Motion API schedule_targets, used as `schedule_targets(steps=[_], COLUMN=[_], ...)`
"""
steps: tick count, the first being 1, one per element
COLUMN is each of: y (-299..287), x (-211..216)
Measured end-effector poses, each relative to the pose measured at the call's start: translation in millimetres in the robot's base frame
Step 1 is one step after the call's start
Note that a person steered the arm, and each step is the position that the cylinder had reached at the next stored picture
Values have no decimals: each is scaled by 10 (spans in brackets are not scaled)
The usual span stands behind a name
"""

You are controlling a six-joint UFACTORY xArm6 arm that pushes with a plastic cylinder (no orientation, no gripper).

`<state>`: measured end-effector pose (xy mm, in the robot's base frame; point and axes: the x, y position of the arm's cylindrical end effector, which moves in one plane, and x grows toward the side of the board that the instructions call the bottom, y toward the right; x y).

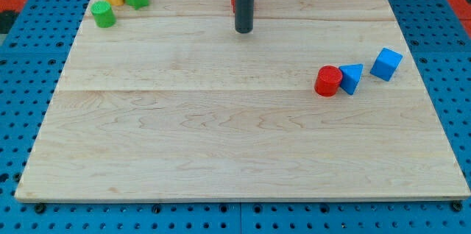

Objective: Move yellow heart to the right of the green circle

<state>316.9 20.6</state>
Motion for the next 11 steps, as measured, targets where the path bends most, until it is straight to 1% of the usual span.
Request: schedule_targets(steps=[1, 2, 4, 5, 6, 7, 8, 9, 10, 11], y=[49, -798, -3255, -3249, -3254, -3253, -3253, -3030, -2534, -2441], x=[-47, -57, -36, -34, -419, -1257, -1257, -1234, -1186, -1061])
